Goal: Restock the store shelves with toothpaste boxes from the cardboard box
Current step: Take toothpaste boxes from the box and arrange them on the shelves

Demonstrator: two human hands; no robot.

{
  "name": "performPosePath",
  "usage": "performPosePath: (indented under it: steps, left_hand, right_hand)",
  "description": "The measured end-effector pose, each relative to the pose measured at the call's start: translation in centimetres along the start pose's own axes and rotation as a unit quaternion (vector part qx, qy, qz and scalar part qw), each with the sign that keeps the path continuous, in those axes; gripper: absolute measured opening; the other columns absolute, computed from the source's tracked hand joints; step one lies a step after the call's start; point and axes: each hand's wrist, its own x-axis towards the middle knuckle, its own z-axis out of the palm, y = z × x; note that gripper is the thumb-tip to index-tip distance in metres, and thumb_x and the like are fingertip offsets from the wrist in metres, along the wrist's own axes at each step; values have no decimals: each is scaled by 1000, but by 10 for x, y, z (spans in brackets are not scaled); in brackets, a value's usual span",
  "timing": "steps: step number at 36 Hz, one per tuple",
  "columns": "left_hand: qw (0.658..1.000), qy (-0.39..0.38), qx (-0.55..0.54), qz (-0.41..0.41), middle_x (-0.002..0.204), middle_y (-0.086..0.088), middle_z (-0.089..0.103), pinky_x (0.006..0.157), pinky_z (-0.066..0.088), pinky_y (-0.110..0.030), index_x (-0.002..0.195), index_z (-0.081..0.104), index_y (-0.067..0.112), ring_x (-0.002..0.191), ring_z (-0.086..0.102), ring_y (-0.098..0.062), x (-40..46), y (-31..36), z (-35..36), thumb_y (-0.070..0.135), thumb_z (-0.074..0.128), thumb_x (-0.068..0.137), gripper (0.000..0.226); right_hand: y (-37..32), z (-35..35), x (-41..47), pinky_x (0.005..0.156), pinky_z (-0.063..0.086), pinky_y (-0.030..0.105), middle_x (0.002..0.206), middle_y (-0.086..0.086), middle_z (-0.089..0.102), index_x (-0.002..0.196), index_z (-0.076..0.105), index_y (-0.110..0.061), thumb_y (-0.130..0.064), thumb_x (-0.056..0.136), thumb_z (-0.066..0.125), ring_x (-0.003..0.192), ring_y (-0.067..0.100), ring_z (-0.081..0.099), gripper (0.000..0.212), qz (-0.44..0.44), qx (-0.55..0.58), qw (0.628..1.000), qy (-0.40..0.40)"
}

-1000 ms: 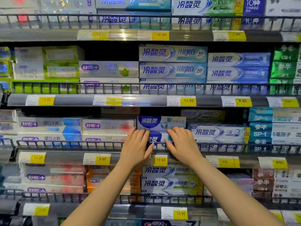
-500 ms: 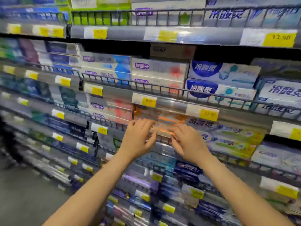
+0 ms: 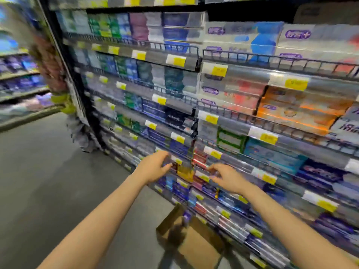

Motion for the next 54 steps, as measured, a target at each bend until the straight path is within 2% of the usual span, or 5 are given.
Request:
performPosePath:
  steps: [14,31,44,49,54]
  left_hand:
    - [994,31,-100,8,105,4,56,76,49,-27,110,55,18,85,54,-8,-17,-157,-48,27,53,93,19]
    - [979,-145,-89,112,110,4,56,78,45,-24,114,53,21,86,53,-7,124,-184,45,31,53,92,24]
    - [927,-324,-84,168,98,7,58,77,44,-23,100,55,26,89,57,-15,195,-176,144,25,57,89,11]
    - [885,-398,-89,225,109,5,57,76,40,-17,118,55,20,84,54,-8,215,-173,186,27,56,90,29]
    - [840,-467,-83,263,94,12,54,80,47,-24,102,49,37,83,56,-7,229,-183,224,29,55,87,18]
  right_hand:
    - [-117,74,80,88,48,33,110,0,61,112,58,-24,-29,94,51,99,17,58,20,58,70,995,-29]
    - [-26,119,149,76,44,21,100,6,62,104,58,-19,-18,94,48,92,20,59,13,217,171,961,12]
    - [15,192,120,78,51,26,93,-2,62,95,60,-24,-21,91,56,86,15,60,7,411,249,875,60]
    - [8,206,105,63,36,4,80,-6,52,79,52,-24,-11,91,54,70,3,48,18,494,259,818,139]
    - [-7,250,102,70,40,28,86,11,63,89,56,-9,-12,90,55,79,25,58,3,560,273,758,192]
